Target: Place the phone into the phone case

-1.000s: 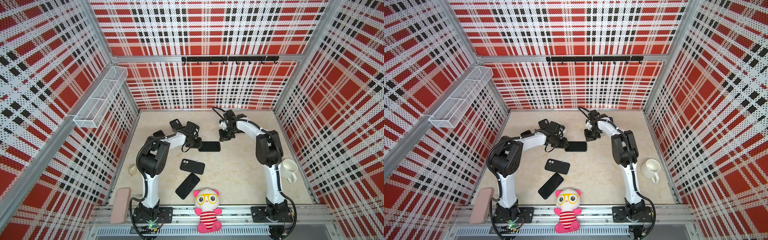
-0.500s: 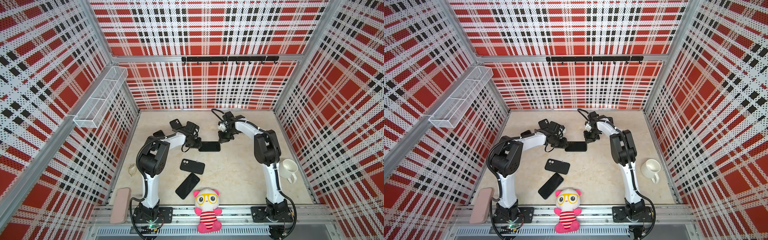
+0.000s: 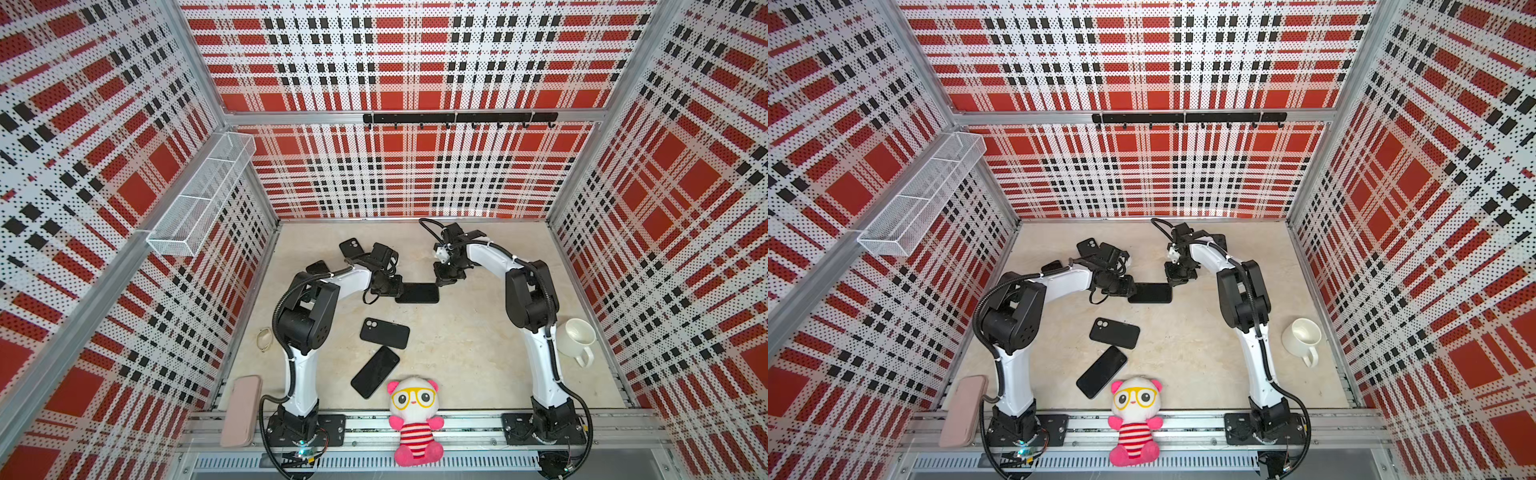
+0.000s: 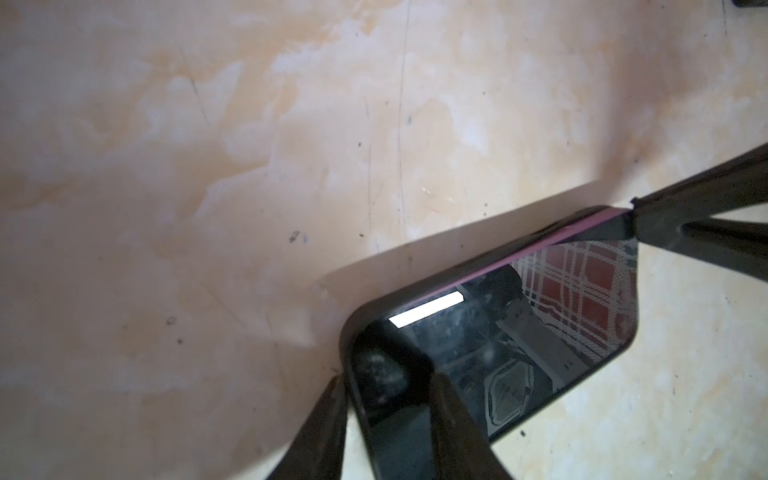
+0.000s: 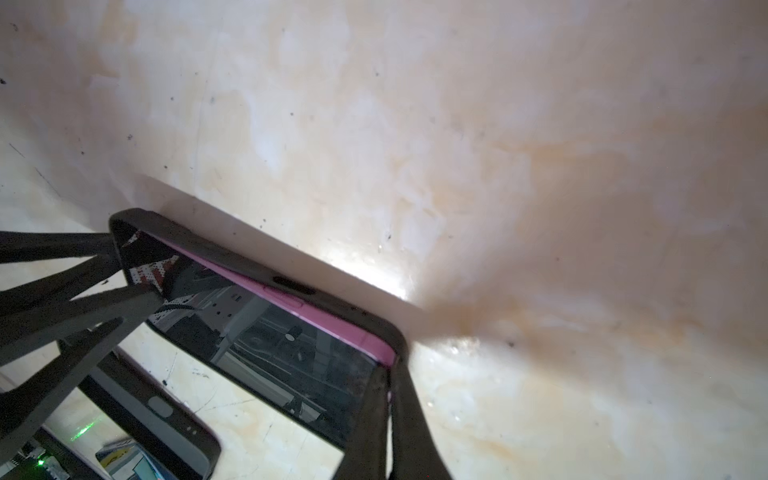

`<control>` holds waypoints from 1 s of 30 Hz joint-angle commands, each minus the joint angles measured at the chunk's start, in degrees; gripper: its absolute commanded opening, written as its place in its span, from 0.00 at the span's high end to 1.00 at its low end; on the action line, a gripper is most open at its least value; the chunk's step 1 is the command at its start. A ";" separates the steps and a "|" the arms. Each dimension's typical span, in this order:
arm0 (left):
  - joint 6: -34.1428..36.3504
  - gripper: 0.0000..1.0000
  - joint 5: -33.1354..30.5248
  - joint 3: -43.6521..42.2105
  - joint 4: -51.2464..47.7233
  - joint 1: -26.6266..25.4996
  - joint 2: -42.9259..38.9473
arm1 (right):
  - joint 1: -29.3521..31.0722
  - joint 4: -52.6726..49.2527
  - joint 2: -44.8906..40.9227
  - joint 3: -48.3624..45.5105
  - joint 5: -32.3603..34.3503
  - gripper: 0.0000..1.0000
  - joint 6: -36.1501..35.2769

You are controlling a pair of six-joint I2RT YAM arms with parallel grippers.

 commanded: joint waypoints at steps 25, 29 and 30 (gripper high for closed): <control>0.75 0.68 2.03 -0.14 -1.02 0.52 2.97 | 9.02 -4.19 12.87 -9.86 3.58 0.94 5.38; 0.91 0.68 1.44 -0.21 -1.00 1.03 2.91 | 7.25 -9.13 5.26 -1.39 8.85 0.81 3.85; 0.92 0.68 1.20 -0.22 -1.15 1.06 2.91 | 6.68 -11.02 3.82 1.39 10.16 0.78 3.37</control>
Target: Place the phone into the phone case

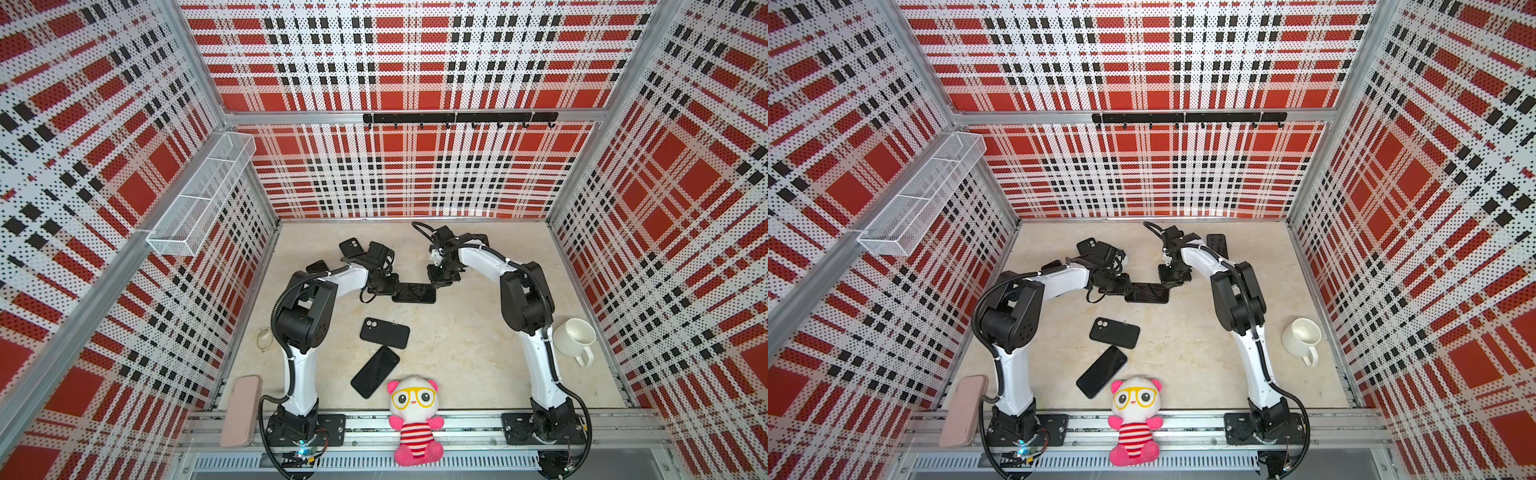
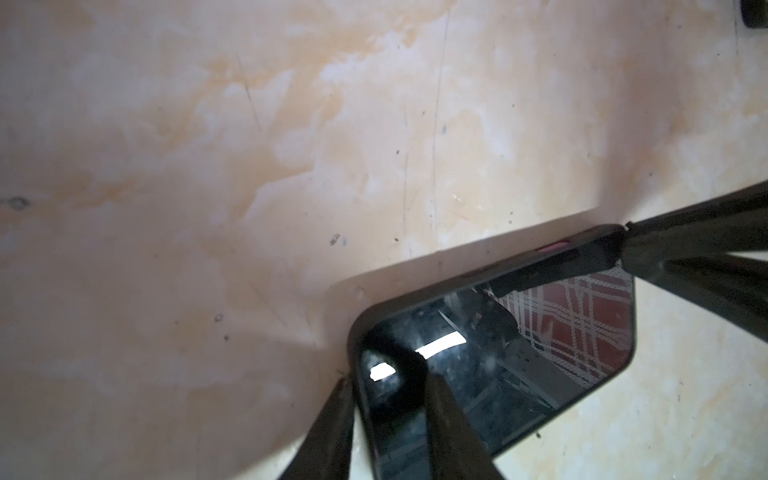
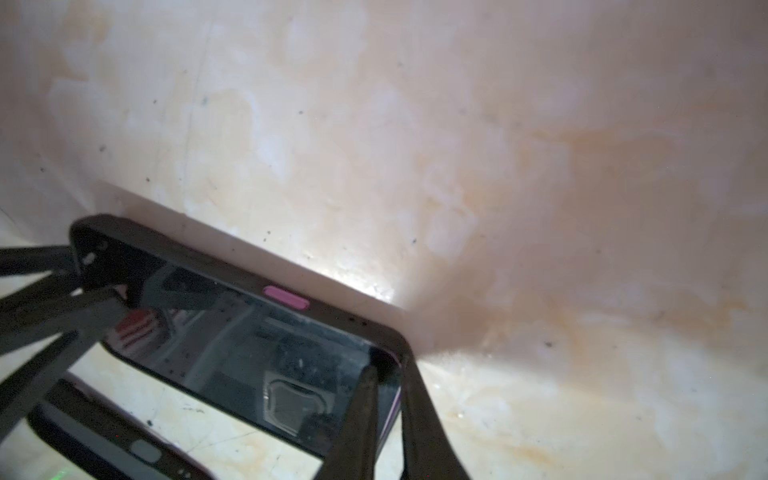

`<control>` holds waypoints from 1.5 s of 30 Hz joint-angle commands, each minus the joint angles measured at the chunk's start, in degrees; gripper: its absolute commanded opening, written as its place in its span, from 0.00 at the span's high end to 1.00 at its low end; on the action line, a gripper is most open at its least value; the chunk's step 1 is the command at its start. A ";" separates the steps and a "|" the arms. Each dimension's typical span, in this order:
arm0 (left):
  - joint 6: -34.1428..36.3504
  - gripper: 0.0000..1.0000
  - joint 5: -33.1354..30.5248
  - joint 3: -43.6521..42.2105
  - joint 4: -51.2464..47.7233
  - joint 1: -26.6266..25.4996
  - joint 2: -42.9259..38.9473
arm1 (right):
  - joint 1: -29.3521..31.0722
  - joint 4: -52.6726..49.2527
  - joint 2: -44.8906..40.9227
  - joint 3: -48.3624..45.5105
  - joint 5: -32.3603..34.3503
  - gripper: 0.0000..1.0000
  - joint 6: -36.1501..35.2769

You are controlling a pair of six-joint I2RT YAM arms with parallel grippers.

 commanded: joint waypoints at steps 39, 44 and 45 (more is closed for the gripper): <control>2.44 0.38 -5.54 0.46 -1.68 5.63 -6.97 | 3.25 -7.74 -4.82 2.49 5.36 0.00 -46.63; 2.62 0.36 -7.06 0.61 -1.86 11.57 -9.45 | 5.11 -6.77 -1.30 4.34 7.05 0.00 -57.63; 2.66 0.36 -7.15 0.55 -1.84 12.55 -9.95 | 5.32 -5.98 -0.76 4.67 6.71 0.00 -58.72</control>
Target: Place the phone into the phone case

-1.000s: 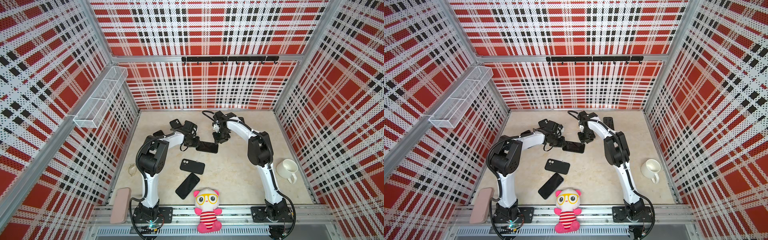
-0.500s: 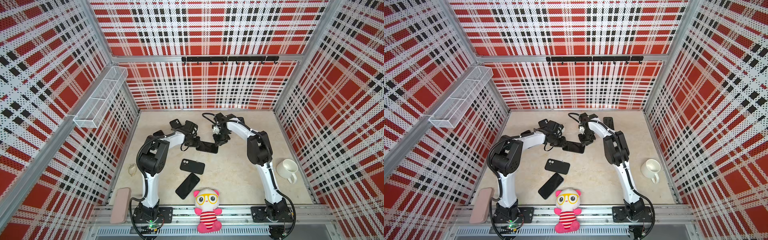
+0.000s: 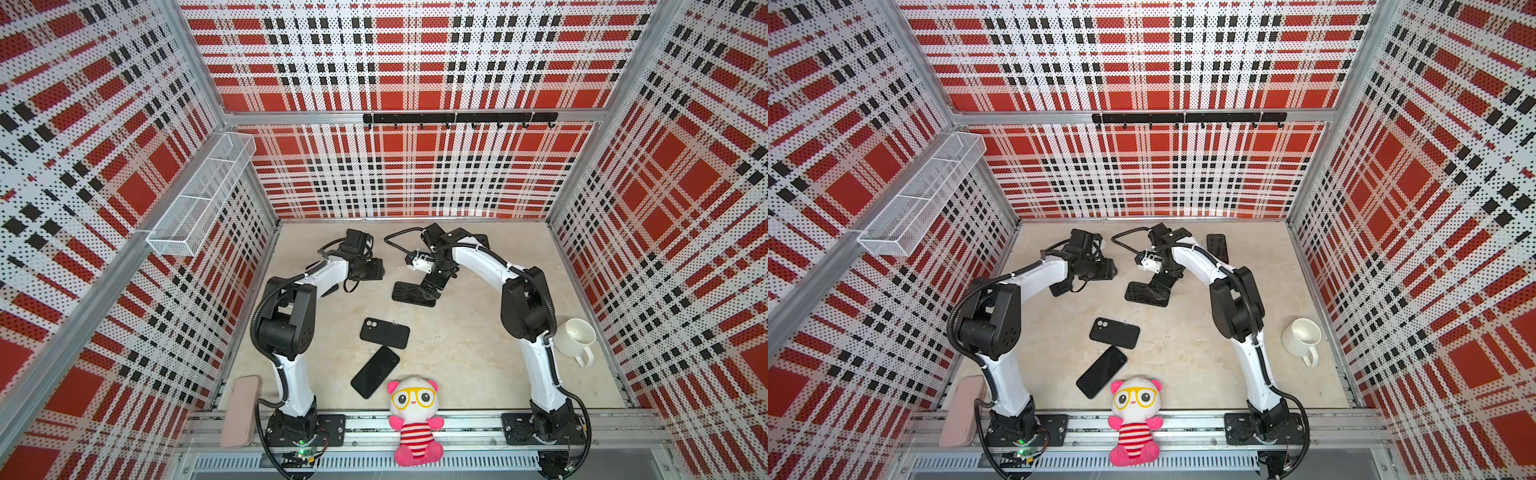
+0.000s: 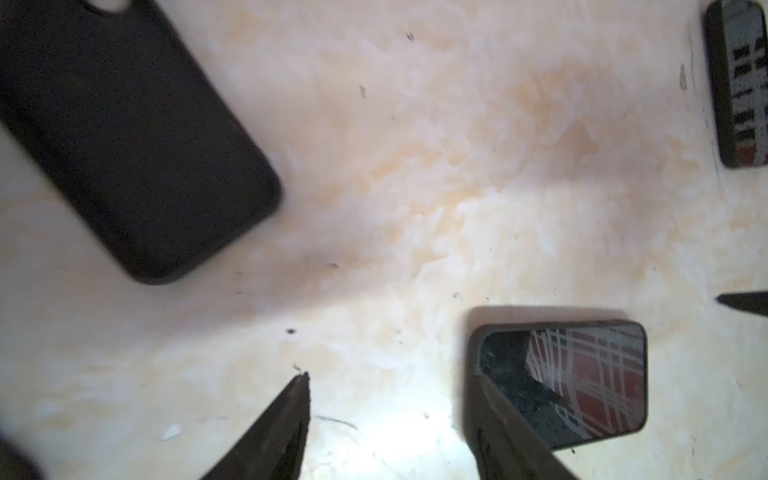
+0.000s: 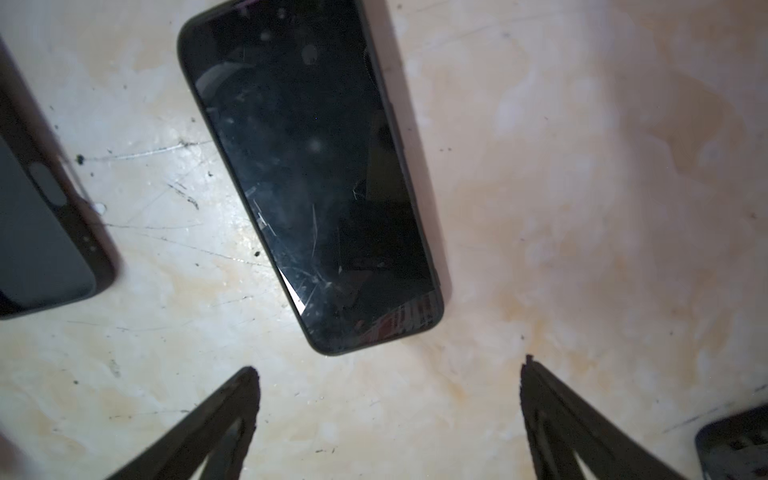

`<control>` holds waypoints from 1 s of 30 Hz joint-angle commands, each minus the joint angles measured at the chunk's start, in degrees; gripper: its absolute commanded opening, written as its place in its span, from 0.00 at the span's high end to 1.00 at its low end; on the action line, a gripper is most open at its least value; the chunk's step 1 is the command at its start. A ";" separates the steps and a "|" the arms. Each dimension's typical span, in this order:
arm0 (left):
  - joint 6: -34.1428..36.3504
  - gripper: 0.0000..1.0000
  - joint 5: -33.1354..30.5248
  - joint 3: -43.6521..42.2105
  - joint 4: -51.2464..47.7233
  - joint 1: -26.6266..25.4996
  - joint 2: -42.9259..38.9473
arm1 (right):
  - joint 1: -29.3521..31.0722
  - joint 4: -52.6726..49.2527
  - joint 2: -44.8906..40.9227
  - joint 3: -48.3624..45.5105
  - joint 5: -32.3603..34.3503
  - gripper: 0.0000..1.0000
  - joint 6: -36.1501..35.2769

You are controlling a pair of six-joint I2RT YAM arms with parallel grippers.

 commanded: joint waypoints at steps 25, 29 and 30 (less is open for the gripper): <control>0.01 0.36 1.33 -0.14 -0.47 8.58 -4.45 | 3.15 7.76 3.25 1.21 6.93 0.49 3.86; -0.05 0.36 1.42 -0.24 -0.44 8.56 -4.47 | 1.84 7.41 0.07 1.88 7.68 0.55 15.94; -0.07 0.36 1.50 -0.20 -0.47 8.58 -4.45 | 1.29 8.87 -1.24 0.43 7.81 0.56 19.24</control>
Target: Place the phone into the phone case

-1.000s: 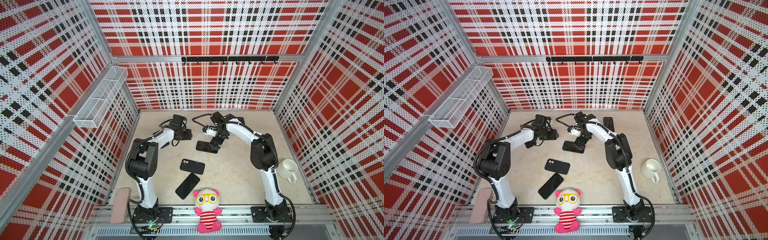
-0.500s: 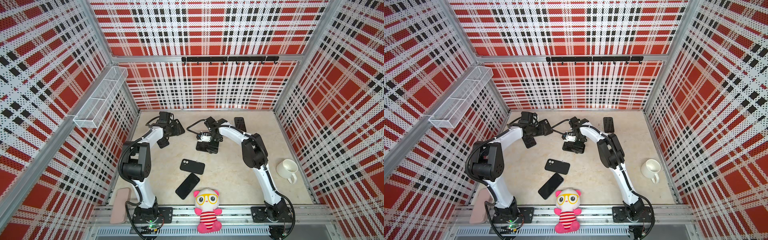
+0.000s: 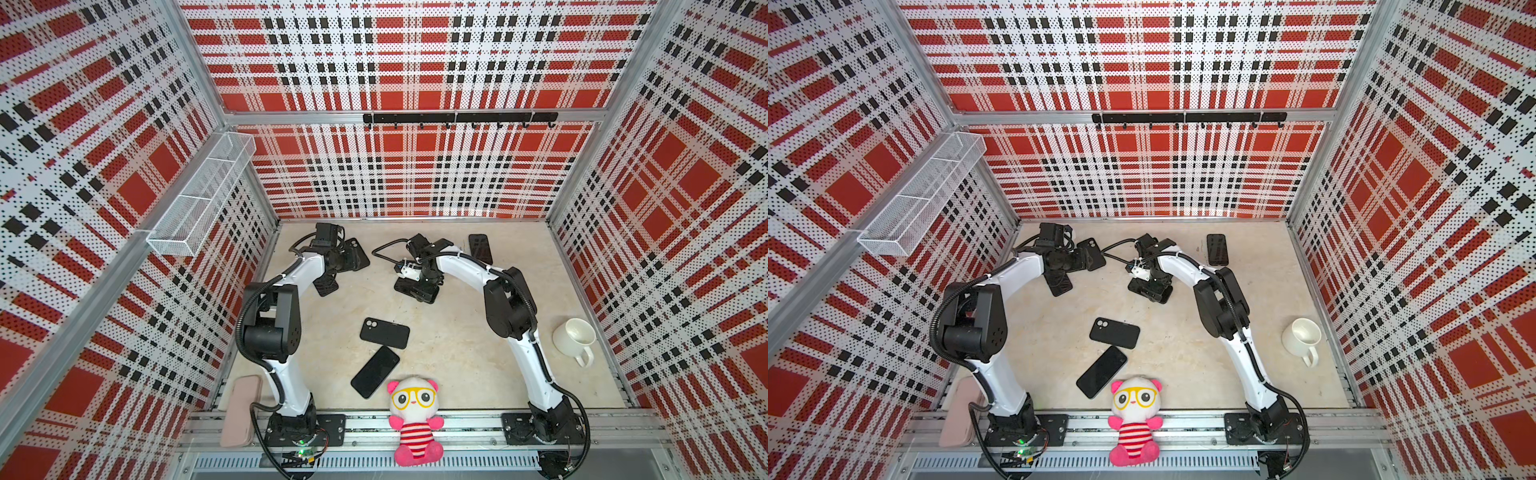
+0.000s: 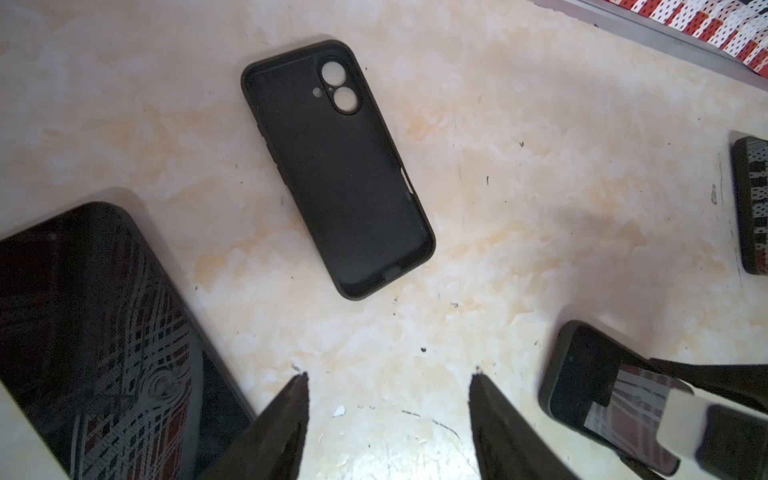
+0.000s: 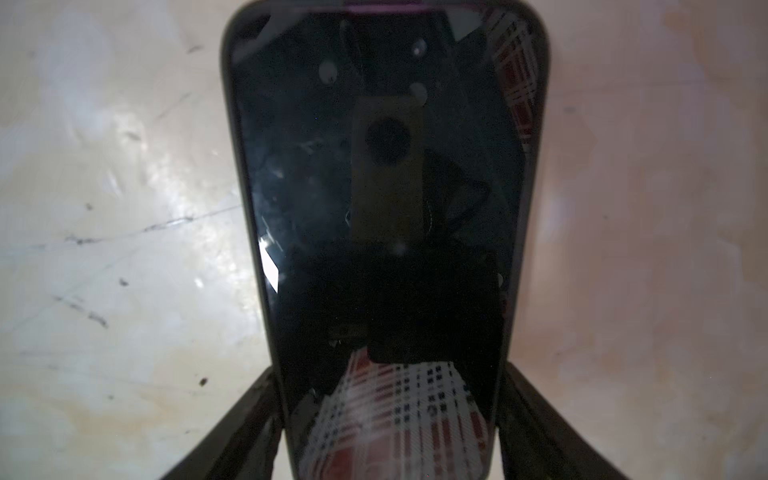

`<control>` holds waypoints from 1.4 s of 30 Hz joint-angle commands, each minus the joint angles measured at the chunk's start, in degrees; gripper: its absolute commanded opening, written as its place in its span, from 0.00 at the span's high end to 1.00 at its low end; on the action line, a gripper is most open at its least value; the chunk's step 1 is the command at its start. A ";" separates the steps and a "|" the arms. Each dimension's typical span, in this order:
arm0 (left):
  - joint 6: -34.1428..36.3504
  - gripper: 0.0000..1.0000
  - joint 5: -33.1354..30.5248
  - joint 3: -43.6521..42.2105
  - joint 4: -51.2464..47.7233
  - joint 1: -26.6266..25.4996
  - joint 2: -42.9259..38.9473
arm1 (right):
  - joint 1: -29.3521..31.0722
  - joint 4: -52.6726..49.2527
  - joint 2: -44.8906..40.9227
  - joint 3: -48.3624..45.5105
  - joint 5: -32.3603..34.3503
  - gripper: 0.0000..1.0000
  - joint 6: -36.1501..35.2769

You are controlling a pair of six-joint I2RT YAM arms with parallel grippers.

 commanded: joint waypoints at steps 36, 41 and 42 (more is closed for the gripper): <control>-0.32 0.38 1.49 -0.36 -0.34 0.32 -1.74 | -17.40 12.30 8.35 12.25 10.03 0.67 43.42; -0.24 0.38 1.48 -0.37 -0.28 0.29 -1.56 | -18.01 12.71 9.35 12.20 10.23 0.62 43.58; -0.23 0.38 1.48 -0.37 -0.28 0.25 -1.47 | -18.15 12.78 9.71 12.31 10.00 0.59 43.60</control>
